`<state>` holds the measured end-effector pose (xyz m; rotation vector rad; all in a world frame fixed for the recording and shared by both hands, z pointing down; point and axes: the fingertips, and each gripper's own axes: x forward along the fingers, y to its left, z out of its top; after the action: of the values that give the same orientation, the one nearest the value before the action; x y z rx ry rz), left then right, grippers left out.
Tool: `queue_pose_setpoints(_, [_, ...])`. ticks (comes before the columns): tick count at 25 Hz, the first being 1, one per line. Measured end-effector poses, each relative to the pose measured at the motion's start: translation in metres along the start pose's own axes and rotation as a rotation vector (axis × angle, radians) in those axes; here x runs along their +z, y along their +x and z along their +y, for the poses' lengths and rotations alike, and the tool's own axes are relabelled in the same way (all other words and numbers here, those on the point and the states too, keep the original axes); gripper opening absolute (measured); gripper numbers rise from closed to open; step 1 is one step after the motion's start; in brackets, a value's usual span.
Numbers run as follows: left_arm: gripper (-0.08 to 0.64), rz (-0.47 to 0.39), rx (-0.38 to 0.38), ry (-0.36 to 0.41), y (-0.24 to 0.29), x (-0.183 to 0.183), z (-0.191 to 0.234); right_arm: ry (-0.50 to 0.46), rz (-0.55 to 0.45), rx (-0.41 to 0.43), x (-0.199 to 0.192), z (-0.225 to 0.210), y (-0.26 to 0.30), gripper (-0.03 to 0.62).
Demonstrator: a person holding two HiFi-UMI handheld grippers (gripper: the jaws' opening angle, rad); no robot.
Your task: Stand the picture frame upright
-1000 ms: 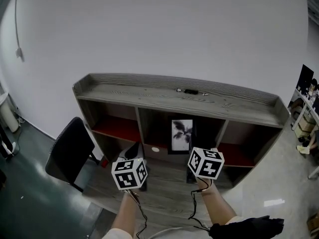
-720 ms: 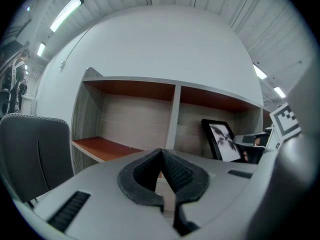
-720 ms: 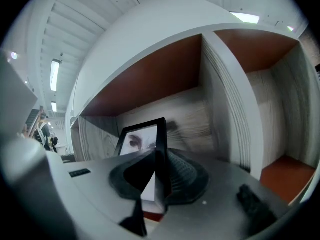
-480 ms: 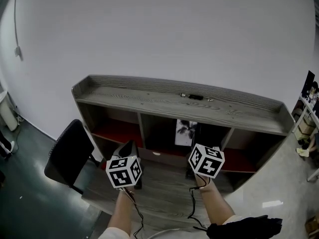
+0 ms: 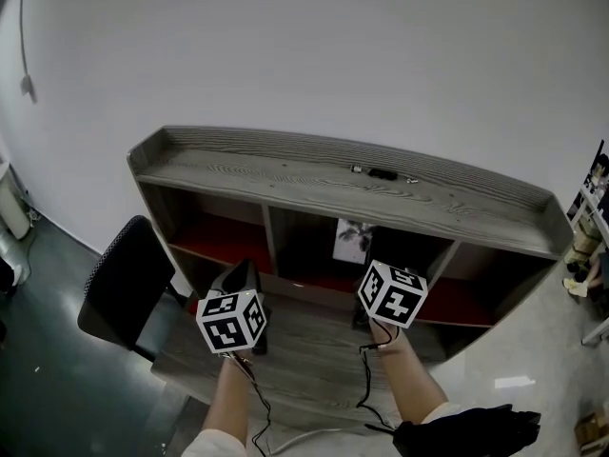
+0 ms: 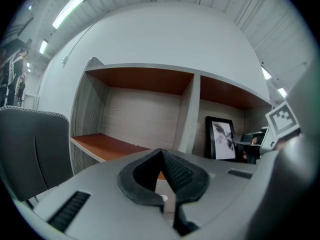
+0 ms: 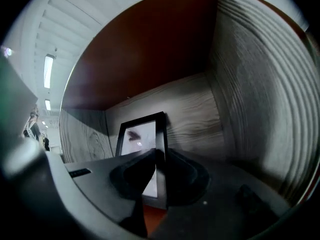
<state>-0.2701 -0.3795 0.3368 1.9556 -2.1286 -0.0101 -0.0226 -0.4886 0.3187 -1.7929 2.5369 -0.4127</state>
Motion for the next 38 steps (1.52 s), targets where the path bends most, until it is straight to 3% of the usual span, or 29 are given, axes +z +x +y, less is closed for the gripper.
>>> queue_pose_setpoints(19, [0.012, 0.02, 0.005, -0.03, 0.008, -0.014, 0.007, -0.025, 0.017, 0.019, -0.006, 0.004, 0.008, 0.083])
queue_pose_setpoints(38, [0.012, 0.032, -0.023, -0.054, -0.028, -0.035, -0.013, -0.046, 0.038, 0.04, -0.013, 0.006, -0.041, 0.083])
